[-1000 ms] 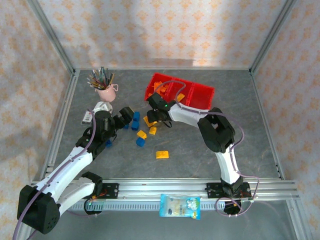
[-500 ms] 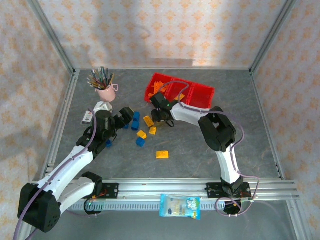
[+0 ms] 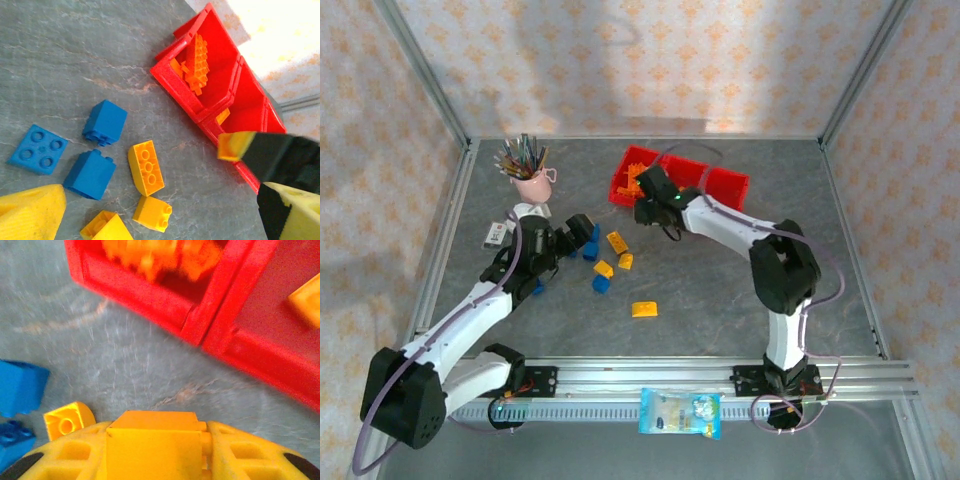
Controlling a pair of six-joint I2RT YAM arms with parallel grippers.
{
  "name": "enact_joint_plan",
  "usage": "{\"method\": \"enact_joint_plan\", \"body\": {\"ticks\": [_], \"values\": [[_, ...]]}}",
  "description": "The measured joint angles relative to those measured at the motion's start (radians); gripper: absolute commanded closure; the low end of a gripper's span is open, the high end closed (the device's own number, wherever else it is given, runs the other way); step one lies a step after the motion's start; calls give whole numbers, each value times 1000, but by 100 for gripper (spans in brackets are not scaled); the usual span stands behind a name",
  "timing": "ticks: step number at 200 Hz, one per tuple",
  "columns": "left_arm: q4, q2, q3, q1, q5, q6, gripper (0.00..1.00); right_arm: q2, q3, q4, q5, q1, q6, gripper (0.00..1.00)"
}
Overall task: Sort the legos into containers by color
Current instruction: Place the lego in the container, then pick up the lego from the center of the table.
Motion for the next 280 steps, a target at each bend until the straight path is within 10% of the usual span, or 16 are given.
{"method": "enact_joint_plan", "body": {"ticks": [87, 171, 280], "values": [[92, 144, 86, -61, 29, 0, 1, 76, 131, -24, 111, -185, -2, 60], [112, 185, 120, -61, 29, 1, 1, 260, 362, -49, 126, -192, -55, 38], [59, 1, 56, -40, -13, 26, 1, 2, 2, -41, 109, 34, -40, 29]]}}
